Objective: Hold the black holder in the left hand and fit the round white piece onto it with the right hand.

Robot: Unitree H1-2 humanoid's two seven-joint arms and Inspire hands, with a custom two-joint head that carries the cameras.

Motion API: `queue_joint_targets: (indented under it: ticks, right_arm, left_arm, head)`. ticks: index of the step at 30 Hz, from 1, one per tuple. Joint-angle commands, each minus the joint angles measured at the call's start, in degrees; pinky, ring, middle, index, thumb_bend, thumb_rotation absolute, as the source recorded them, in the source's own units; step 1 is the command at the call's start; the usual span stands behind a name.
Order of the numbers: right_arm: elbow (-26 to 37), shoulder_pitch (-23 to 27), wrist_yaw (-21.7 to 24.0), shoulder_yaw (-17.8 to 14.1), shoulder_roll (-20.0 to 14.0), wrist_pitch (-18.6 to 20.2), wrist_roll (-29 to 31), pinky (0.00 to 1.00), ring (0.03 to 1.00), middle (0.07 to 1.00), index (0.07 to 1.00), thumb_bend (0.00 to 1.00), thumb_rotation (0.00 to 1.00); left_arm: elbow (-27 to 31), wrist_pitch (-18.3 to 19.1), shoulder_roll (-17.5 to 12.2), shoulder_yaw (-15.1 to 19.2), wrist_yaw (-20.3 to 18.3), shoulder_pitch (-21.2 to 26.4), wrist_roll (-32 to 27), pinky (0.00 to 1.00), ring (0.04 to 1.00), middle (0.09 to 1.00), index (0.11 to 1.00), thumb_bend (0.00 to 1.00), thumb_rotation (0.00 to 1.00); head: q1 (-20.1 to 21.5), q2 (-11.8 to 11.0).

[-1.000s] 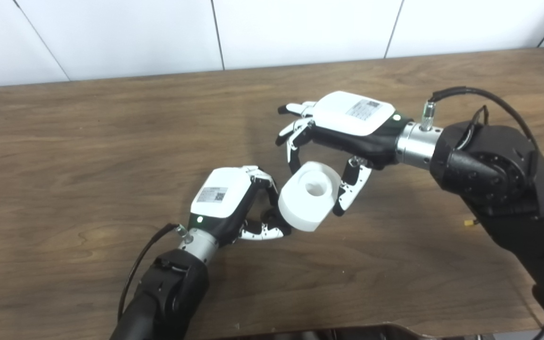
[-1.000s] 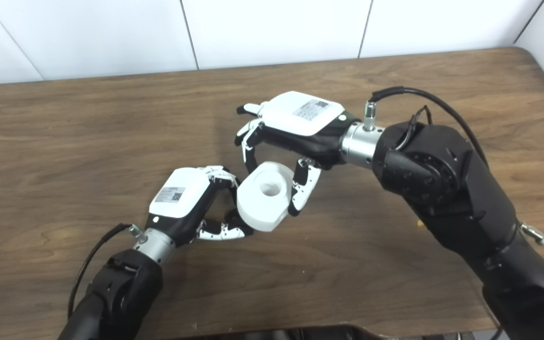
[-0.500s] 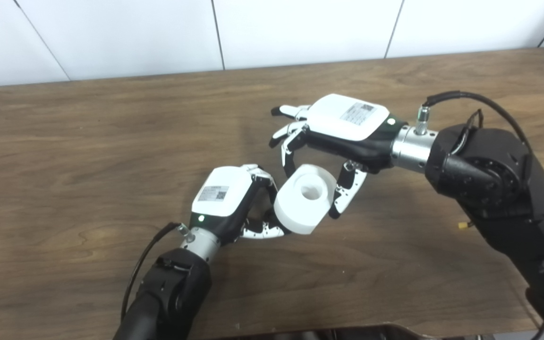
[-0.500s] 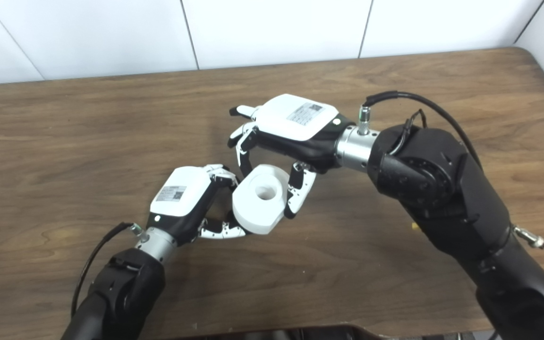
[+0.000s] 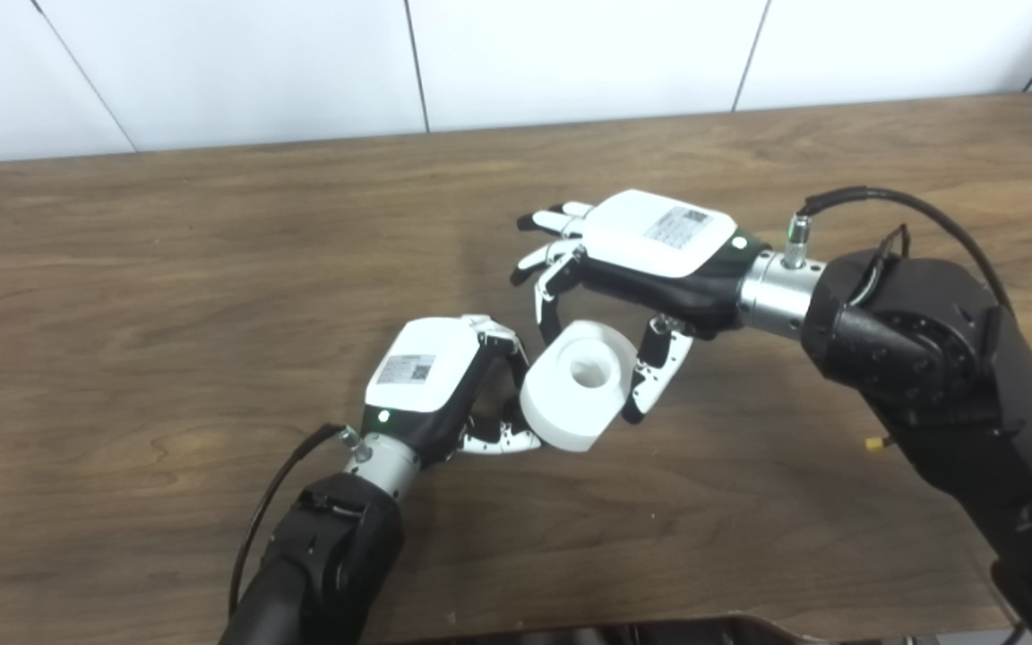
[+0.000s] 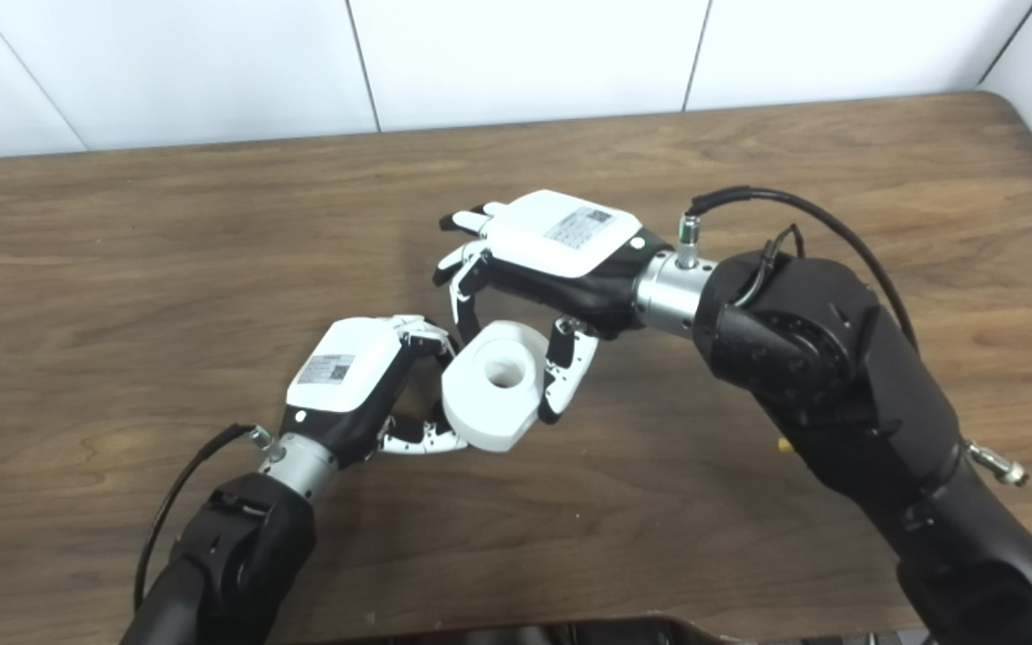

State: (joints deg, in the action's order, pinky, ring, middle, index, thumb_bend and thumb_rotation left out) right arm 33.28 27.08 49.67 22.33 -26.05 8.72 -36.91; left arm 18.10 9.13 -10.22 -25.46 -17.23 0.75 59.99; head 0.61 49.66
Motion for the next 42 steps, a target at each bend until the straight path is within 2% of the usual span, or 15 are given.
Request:
queue_joint_targets:
  ticks: [1, 8, 15, 23, 27, 32, 42]
  right_arm:
    - [0.3, 1.2, -1.1, -0.7, 0.1, -0.7, -0.1, 1.0, 0.992, 0.839, 0.484, 0.52, 0.13]
    - [0.7, 1.7, -0.9, -1.6, -0.3, -0.3, 0.5, 0.99, 0.995, 0.836, 0.484, 0.52, 0.13]
    - [0.8, 2.8, -0.1, -1.7, -0.1, 0.2, 0.4, 0.94, 1.0, 0.834, 0.484, 0.52, 0.13]
    - [1.0, 5.1, 1.8, -1.5, -0.2, 0.0, -0.2, 0.98, 0.987, 0.834, 0.485, 0.52, 0.13]
    - [1.0, 6.0, 2.1, -1.3, -0.3, -0.4, -0.6, 0.97, 0.98, 0.831, 0.484, 0.52, 0.13]
    - [0.7, 7.0, 3.5, -1.4, -0.2, 1.0, -0.6, 0.94, 0.987, 0.839, 0.484, 0.52, 0.13]
    - [-0.7, 7.0, 3.4, -1.7, -0.5, 0.3, -1.0, 0.94, 0.984, 0.838, 0.484, 0.52, 0.13]
  left_arm:
    - [-2.5, 2.2, -1.5, -0.6, -4.5, -2.4, 0.9, 0.8, 0.832, 0.719, 0.486, 0.52, 0.05]
    - [-2.7, 1.9, -1.8, -0.8, -4.5, -2.2, 1.4, 0.81, 0.828, 0.721, 0.486, 0.52, 0.05]
    - [-3.0, 1.7, -1.6, -0.8, -3.8, -2.4, 1.3, 0.81, 0.818, 0.711, 0.486, 0.52, 0.05]
    - [-2.6, 1.9, -1.6, -0.4, -4.4, -2.3, 0.5, 0.79, 0.824, 0.717, 0.487, 0.52, 0.05]
    - [-2.6, 1.5, -1.8, -0.4, -4.1, -2.4, 0.2, 0.79, 0.823, 0.723, 0.487, 0.52, 0.05]
    - [-2.6, 1.7, -1.8, -0.3, -4.2, -2.4, 0.0, 0.79, 0.822, 0.723, 0.486, 0.52, 0.05]
    - [-2.5, 1.9, -1.8, 0.3, -4.6, -2.3, -1.2, 0.75, 0.811, 0.72, 0.486, 0.52, 0.05]
  head:
    - [0.3, 0.1]
    - [0.4, -0.4]
    - [0.5, -0.8]
    - [0.9, -0.1]
    - [1.0, 0.0]
    - [1.3, 0.2]
    - [1.7, 0.5]
